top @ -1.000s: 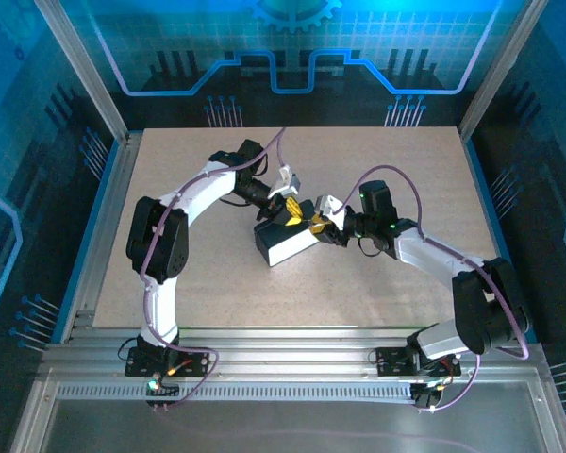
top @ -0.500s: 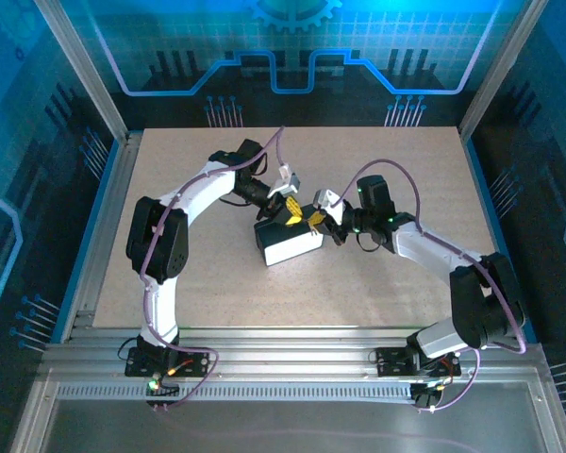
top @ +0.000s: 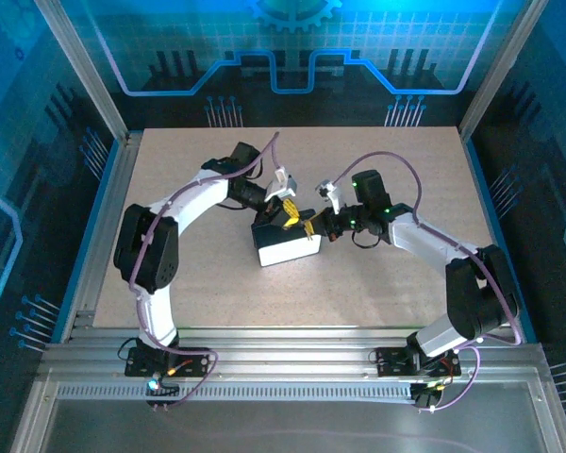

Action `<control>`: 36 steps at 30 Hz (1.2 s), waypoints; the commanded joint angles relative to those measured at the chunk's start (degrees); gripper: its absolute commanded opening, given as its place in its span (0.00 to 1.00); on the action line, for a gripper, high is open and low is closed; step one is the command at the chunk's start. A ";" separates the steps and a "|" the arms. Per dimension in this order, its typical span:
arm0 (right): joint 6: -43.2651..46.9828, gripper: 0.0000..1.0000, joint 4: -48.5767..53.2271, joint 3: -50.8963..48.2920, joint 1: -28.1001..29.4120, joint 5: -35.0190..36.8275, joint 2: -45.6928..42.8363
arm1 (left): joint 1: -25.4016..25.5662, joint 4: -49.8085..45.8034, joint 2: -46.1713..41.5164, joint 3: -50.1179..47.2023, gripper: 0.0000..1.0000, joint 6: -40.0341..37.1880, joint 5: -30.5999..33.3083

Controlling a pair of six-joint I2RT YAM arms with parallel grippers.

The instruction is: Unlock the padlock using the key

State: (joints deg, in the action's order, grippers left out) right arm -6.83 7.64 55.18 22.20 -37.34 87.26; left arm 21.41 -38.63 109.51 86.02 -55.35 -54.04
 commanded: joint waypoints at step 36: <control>-27.73 0.00 20.39 7.29 0.77 4.72 -4.40 | 4.45 20.29 -16.38 -18.36 0.48 16.19 11.53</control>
State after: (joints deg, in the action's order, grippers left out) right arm -40.84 22.90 60.12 22.61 -33.45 82.00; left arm 26.87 -18.13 95.98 68.14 -40.84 -41.15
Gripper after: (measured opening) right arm 0.041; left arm 0.478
